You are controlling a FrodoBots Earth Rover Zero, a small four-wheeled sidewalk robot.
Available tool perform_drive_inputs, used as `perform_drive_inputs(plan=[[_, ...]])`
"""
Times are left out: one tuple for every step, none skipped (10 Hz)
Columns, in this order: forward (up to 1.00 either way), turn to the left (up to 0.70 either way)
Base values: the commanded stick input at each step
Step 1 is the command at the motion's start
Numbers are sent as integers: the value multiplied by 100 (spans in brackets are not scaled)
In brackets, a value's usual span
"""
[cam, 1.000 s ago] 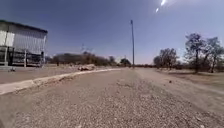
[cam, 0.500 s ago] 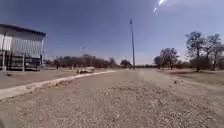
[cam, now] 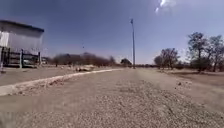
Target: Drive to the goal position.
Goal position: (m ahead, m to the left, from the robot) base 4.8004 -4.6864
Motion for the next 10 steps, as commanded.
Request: perform_drive_inputs(plan=[[70,0],[70,0],[70,0],[70,0],[70,0],[70,0],[70,0],[70,0],[70,0],[70,0]])
